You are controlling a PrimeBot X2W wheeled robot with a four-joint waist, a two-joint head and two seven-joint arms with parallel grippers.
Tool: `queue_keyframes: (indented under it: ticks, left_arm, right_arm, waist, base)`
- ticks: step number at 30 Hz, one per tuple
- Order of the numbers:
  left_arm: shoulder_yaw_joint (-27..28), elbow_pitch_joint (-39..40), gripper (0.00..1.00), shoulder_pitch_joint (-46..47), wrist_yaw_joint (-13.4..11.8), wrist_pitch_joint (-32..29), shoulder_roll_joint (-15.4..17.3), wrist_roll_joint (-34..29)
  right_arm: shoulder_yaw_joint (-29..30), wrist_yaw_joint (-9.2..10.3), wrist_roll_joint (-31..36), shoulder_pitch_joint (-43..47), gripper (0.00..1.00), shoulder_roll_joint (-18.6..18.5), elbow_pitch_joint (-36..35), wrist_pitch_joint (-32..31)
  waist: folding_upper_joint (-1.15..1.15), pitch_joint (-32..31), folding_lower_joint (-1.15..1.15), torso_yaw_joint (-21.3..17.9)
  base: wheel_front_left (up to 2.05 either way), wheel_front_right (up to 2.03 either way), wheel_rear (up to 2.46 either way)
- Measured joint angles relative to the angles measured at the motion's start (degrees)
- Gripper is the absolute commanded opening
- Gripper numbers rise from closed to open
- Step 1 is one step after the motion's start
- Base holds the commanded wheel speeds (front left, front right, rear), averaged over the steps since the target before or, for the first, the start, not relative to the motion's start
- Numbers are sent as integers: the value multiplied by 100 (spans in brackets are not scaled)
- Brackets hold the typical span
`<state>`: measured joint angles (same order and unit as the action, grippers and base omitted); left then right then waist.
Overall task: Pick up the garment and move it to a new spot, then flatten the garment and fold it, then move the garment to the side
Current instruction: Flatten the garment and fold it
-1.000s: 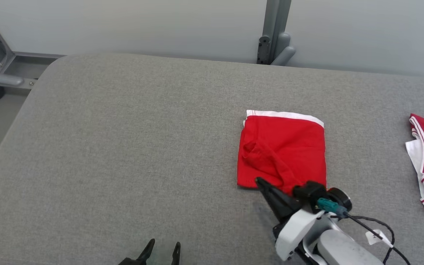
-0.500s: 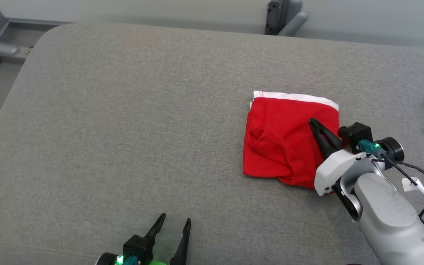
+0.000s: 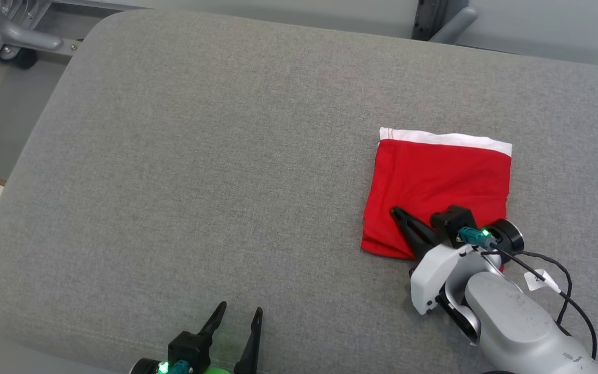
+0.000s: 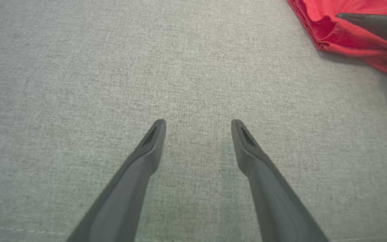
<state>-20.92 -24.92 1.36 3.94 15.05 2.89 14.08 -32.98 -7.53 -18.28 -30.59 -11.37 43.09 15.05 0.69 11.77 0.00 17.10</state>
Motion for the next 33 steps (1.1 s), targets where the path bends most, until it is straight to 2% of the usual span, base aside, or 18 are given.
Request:
queue_keyframes:
  ticks: [14,17,20,21,22,23,24,28,33]
  left_arm:
    - [49,21,100,-234,-42,0,-1,1]
    - [205,36,100,-386,-93,0,-2,1]
    - [408,145,100,-552,-144,0,4,-38]
    - [475,221,100,-598,-147,0,8,-57]
    - [563,304,100,-647,-151,0,11,-66]
    - [672,435,100,-703,-181,0,12,-89]
    - [792,546,100,-733,-202,0,14,-116]
    - [1159,933,100,-925,-254,0,40,-293]
    - [1447,1245,100,-1070,-193,1,63,-501]
  right_arm:
    - [-680,0,-385,387,0,240,12,0]
    - [-448,0,-565,552,0,249,-241,0]
    - [19,0,-494,832,0,123,-759,1]
    - [202,0,-425,969,35,57,-943,1]
    - [377,0,-321,1126,59,-11,-1139,0]
    - [609,0,-211,1287,97,-70,-1358,1]
    - [838,0,-154,1434,100,-110,-1560,0]
    - [1655,0,220,2036,100,-336,-2246,1]
    - [2661,0,492,2808,100,-372,-2830,0]
  waist:
    - [0,-319,0,-272]
    - [0,-496,0,-340]
    - [0,-718,0,-431]
    - [0,-797,0,-465]
    - [0,-876,0,-502]
    - [0,-955,0,-544]
    - [0,-1028,0,-589]
    - [0,-1278,0,-801]
    - [0,-1529,0,-1073]
  base:
    - [0,0,0]
    - [0,0,0]
    - [0,0,0]
    - [0,0,0]
    - [0,0,0]
    - [0,0,0]
    - [0,0,0]
    - [0,0,0]
    - [0,0,0]
